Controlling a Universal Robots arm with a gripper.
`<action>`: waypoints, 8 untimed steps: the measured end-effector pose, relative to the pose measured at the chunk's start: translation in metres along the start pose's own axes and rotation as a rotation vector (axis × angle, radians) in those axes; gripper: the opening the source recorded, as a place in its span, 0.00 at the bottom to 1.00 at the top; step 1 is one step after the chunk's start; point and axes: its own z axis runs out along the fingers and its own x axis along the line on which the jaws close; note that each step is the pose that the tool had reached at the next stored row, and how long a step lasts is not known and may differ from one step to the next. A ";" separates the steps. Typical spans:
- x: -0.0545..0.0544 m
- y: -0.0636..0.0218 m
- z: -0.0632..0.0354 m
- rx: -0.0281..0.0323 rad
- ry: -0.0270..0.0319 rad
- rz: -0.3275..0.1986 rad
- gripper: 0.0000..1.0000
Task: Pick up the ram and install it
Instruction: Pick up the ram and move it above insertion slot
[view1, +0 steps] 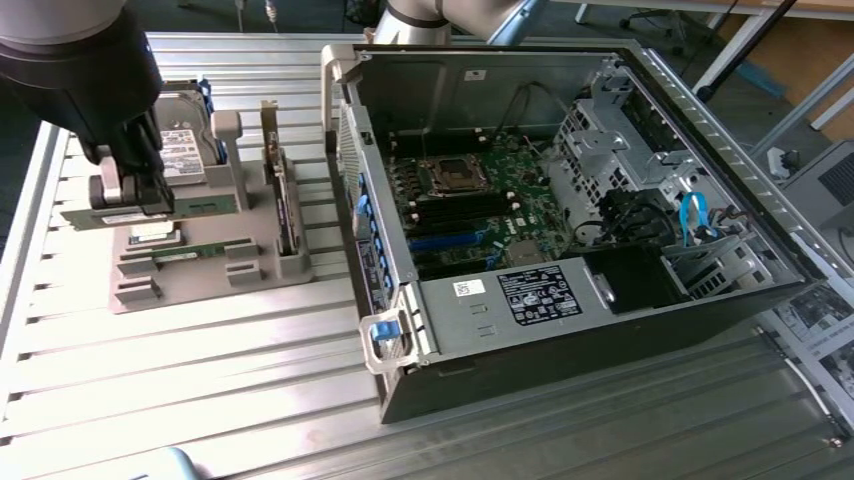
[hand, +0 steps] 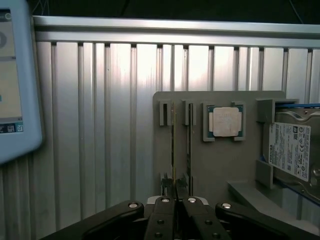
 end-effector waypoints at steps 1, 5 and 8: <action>0.000 0.0000 -0.0006 0.0000 0.0000 0.000 0.12; 0.000 -0.0001 -0.0035 -0.0001 0.0001 0.000 0.12; 0.000 -0.0002 -0.0058 0.0000 0.0000 0.000 0.12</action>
